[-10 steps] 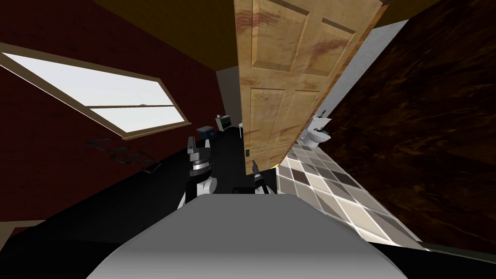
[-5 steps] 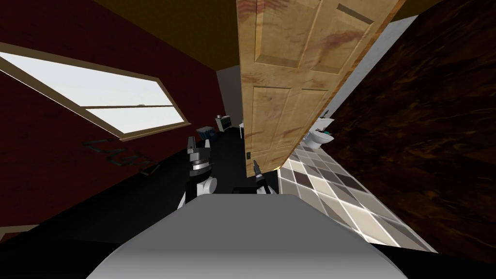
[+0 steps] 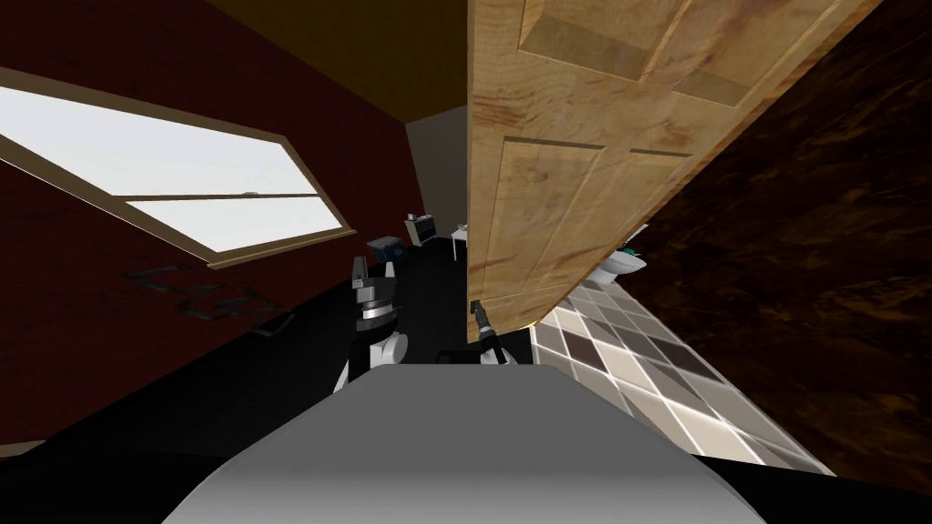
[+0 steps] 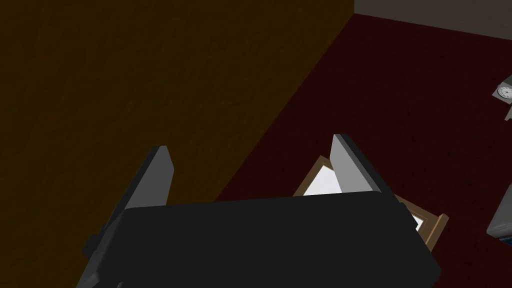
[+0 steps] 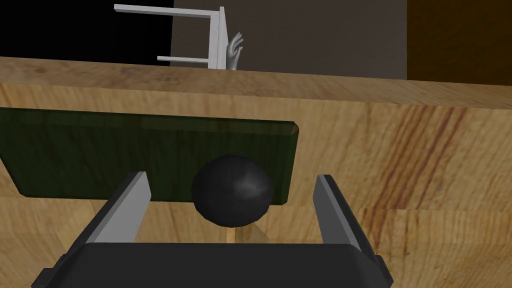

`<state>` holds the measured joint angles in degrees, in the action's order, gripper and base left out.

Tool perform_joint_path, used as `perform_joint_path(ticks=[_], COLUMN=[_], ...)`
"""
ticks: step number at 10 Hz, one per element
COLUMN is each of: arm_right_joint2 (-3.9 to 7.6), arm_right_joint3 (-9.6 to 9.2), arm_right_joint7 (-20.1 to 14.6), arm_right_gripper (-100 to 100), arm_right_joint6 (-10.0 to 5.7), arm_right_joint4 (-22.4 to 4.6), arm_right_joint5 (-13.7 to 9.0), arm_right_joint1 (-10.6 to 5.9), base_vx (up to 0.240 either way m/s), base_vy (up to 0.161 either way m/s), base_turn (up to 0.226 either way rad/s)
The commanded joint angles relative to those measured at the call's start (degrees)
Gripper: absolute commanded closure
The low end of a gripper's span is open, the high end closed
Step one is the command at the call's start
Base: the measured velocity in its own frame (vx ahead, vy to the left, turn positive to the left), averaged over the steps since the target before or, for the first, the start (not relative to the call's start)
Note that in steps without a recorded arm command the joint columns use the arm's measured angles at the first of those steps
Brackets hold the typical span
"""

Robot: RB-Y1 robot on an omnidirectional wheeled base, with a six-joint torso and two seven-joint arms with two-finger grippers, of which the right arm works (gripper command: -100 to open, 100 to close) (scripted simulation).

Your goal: Push the door open

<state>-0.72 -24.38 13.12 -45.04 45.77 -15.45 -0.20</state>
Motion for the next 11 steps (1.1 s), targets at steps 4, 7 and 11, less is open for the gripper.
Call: perform_joint_path(ticks=[4, 7, 11], arm_right_joint2=[0.0, 0.0, 2.13], arm_right_joint3=[0.0, 0.0, 3.23], arm_right_joint7=[0.0, 0.0, 0.3], arm_right_gripper=[100, 100, 100], arm_right_joint6=[0.0, 0.0, 0.22], arm_right_joint4=[0.0, 0.0, -0.5], arm_right_joint5=[0.0, 0.0, -1.0], arm_right_joint1=[0.0, 0.0, -0.72], base_vx=[0.005, -0.011, 0.136], base_vy=[0.002, -0.002, 0.115], base_turn=[0.004, -0.003, -0.064])
